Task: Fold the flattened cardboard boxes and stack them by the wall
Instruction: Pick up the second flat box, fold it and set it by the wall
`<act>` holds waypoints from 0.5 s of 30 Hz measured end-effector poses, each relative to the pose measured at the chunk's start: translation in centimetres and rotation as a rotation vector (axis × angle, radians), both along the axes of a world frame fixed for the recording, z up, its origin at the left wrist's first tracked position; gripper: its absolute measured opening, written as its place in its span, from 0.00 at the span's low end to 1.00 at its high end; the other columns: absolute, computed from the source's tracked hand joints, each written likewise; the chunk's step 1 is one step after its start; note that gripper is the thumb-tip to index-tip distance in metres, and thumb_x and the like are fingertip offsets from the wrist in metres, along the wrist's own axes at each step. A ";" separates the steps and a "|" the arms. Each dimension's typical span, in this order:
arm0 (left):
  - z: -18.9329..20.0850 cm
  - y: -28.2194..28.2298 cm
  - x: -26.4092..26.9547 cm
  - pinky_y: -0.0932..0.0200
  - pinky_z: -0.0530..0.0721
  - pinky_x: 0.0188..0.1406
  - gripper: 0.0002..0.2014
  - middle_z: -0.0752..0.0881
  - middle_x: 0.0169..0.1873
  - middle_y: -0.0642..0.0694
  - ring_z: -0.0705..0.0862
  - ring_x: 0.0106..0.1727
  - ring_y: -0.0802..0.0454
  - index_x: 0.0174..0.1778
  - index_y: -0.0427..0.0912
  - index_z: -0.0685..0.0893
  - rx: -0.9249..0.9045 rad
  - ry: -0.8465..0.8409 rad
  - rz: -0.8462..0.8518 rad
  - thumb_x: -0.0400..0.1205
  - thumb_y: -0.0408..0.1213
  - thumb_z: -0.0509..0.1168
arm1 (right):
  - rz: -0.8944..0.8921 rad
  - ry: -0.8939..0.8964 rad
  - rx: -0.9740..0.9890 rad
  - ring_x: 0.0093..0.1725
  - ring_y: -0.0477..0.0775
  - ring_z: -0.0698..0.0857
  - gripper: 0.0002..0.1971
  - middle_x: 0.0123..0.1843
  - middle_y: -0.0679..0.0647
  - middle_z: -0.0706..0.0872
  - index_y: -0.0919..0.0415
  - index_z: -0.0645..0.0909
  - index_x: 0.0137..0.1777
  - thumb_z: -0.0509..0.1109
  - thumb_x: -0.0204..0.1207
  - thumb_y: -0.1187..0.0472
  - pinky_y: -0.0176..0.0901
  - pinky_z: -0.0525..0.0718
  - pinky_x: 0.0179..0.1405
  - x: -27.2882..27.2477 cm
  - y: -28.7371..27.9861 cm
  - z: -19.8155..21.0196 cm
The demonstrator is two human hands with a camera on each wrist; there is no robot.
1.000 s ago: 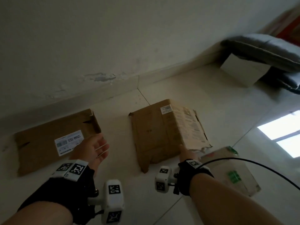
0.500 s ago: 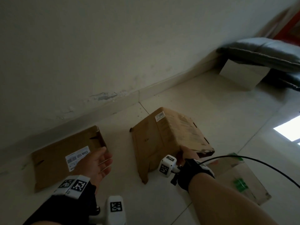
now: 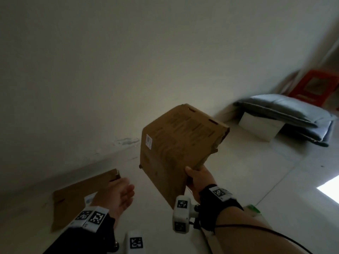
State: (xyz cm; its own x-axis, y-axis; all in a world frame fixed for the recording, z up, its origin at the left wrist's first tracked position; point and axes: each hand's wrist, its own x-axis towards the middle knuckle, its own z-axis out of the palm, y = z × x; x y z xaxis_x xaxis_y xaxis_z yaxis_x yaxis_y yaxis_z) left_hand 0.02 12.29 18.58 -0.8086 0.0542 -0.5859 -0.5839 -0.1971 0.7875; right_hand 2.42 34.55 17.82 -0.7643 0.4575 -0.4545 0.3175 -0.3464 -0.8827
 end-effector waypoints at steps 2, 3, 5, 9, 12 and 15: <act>1.0 0.0 1.3 0.57 0.80 0.38 0.14 0.85 0.42 0.43 0.82 0.43 0.48 0.60 0.41 0.79 0.008 0.004 -0.005 0.80 0.40 0.65 | 0.070 0.070 -0.014 0.61 0.65 0.82 0.18 0.57 0.57 0.84 0.54 0.75 0.68 0.64 0.79 0.68 0.56 0.82 0.63 0.6 -1.1 2.6; 1.7 0.1 1.9 0.56 0.81 0.40 0.15 0.84 0.42 0.43 0.82 0.44 0.47 0.60 0.41 0.80 0.017 0.005 -0.003 0.79 0.42 0.66 | 0.102 0.107 -0.019 0.61 0.65 0.82 0.18 0.57 0.57 0.84 0.54 0.75 0.67 0.63 0.79 0.69 0.55 0.82 0.62 0.9 -1.8 3.7; 2.9 0.2 3.0 0.51 0.81 0.46 0.17 0.82 0.44 0.43 0.81 0.50 0.46 0.57 0.44 0.79 0.036 -0.004 -0.013 0.77 0.48 0.68 | 0.185 0.160 -0.026 0.61 0.64 0.82 0.18 0.56 0.57 0.85 0.55 0.75 0.66 0.63 0.79 0.71 0.53 0.82 0.60 1.8 -3.3 5.4; 4.6 0.0 4.1 0.47 0.84 0.43 0.29 0.80 0.52 0.44 0.80 0.53 0.47 0.59 0.50 0.76 0.072 0.009 -0.021 0.68 0.62 0.68 | 0.375 0.199 0.000 0.58 0.63 0.84 0.17 0.53 0.55 0.87 0.56 0.79 0.61 0.63 0.78 0.74 0.56 0.81 0.64 3.2 -6.6 6.0; 5.0 -0.8 4.5 0.39 0.83 0.52 0.49 0.79 0.65 0.43 0.78 0.64 0.40 0.74 0.53 0.68 0.158 0.028 0.005 0.55 0.67 0.68 | 0.526 0.209 0.030 0.54 0.63 0.86 0.16 0.53 0.60 0.88 0.54 0.81 0.54 0.64 0.76 0.76 0.56 0.83 0.62 3.7 -9.1 5.5; 5.3 -2.0 4.6 0.38 0.82 0.54 0.51 0.80 0.68 0.40 0.79 0.67 0.36 0.76 0.50 0.67 0.238 0.058 0.086 0.55 0.64 0.69 | 0.693 0.208 0.174 0.42 0.55 0.84 0.13 0.48 0.63 0.88 0.55 0.80 0.52 0.71 0.70 0.70 0.44 0.83 0.45 3.7 -11.0 5.4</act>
State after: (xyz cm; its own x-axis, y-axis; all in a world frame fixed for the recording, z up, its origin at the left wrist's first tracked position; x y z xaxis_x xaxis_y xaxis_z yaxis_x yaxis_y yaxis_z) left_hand 4.58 10.29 23.88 -0.8478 0.1145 -0.5178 -0.5125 -0.4279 0.7445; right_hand 6.10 23.53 23.18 -0.9662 -0.1083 -0.2338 0.2326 0.0231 -0.9723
